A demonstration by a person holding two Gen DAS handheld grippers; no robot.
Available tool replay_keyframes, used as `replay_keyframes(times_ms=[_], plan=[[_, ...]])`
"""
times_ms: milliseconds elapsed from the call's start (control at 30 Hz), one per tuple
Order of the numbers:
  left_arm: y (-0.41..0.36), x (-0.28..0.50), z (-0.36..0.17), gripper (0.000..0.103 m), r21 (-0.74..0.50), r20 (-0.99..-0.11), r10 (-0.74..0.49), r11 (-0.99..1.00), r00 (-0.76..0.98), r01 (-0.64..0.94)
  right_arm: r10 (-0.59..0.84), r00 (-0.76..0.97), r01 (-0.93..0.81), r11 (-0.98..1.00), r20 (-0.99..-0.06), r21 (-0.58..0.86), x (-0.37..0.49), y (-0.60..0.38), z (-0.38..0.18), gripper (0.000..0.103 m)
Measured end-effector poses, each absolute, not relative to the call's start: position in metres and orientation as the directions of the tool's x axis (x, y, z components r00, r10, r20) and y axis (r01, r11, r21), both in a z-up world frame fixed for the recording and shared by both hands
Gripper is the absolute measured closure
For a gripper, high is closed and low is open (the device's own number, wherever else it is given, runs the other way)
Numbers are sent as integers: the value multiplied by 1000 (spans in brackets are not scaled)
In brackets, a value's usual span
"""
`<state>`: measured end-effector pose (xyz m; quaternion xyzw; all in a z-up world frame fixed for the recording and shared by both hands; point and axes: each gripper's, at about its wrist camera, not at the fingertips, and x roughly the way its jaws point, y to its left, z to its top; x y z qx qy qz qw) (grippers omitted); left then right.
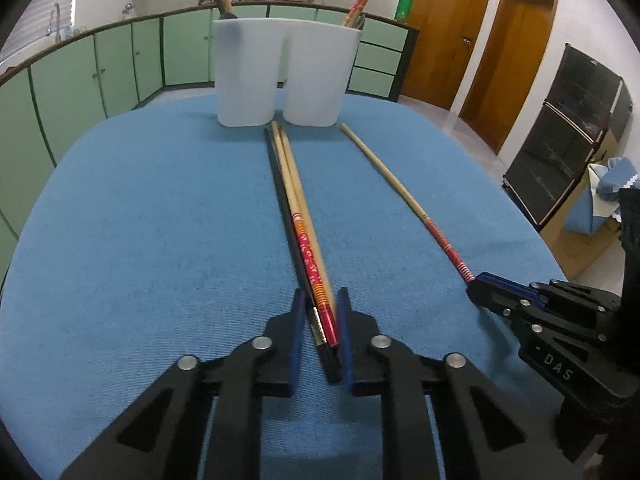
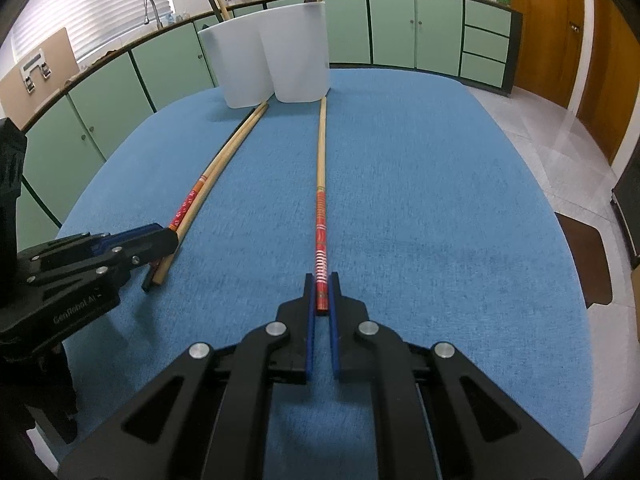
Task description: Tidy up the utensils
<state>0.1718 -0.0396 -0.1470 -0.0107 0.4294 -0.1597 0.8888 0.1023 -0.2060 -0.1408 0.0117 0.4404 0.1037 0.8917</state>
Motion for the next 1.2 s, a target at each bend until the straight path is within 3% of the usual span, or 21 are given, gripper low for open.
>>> replay_keyframes(times_ms=[33, 200, 500, 567, 600, 633, 700, 800, 1000, 1100, 1200], plan=[[-39, 171, -146, 94, -161, -754, -298, 948, 585, 275, 196, 590, -175, 978, -783, 114, 102, -206, -141, 97], [-24, 163, -140, 97, -189, -725, -305, 950, 618, 247, 195, 591, -175, 978, -783, 112, 103, -206, -140, 97], [5, 156, -149, 97, -189, -758, -257, 966, 600, 175, 181, 594, -176, 980, -784, 94, 104, -206, -141, 97], [8, 154, -155, 90, -206, -762, -267, 964, 590, 170, 178, 594, -176, 980, -784, 89, 104, -206, -141, 97], [9, 152, -155, 82, -213, -757, -275, 962, 593, 173, 178, 595, -176, 980, -784, 89, 104, -206, -141, 97], [8, 151, -153, 62, -212, -755, -274, 962, 596, 175, 179, 595, -176, 980, -784, 90, 103, -206, -141, 97], [6, 147, -152, 39, -192, -754, -254, 967, 605, 166, 180, 595, -177, 980, -783, 90, 102, -206, -140, 97], [4, 142, -153, 41, -170, -754, -242, 970, 611, 174, 177, 598, -180, 980, -782, 84, 100, -206, -141, 97], [9, 145, -153, 63, -183, -753, -245, 969, 610, 164, 178, 597, -181, 980, -782, 84, 101, -207, -141, 97], [1, 144, -153, 65, -154, -758, -238, 970, 607, 187, 181, 596, -180, 979, -782, 89, 101, -207, -141, 97], [-4, 144, -154, 73, -121, -765, -214, 974, 608, 191, 182, 596, -179, 980, -782, 92, 101, -206, -141, 97]])
